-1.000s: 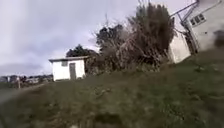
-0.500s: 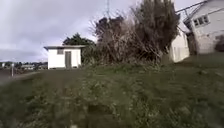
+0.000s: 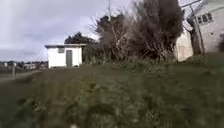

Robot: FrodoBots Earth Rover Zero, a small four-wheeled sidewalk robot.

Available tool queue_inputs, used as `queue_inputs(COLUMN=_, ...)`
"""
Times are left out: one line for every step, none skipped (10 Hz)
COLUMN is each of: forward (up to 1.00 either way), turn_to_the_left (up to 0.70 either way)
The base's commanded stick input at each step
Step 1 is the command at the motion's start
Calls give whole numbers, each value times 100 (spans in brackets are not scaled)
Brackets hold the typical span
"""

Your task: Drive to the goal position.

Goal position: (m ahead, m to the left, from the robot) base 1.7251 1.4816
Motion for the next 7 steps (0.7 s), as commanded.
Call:
queue_inputs(forward=65, turn_to_the_left=0)
queue_inputs(forward=65, turn_to_the_left=0)
queue_inputs(forward=65, turn_to_the_left=0)
queue_inputs(forward=65, turn_to_the_left=0)
queue_inputs(forward=65, turn_to_the_left=0)
queue_inputs(forward=65, turn_to_the_left=0)
queue_inputs(forward=65, turn_to_the_left=0)
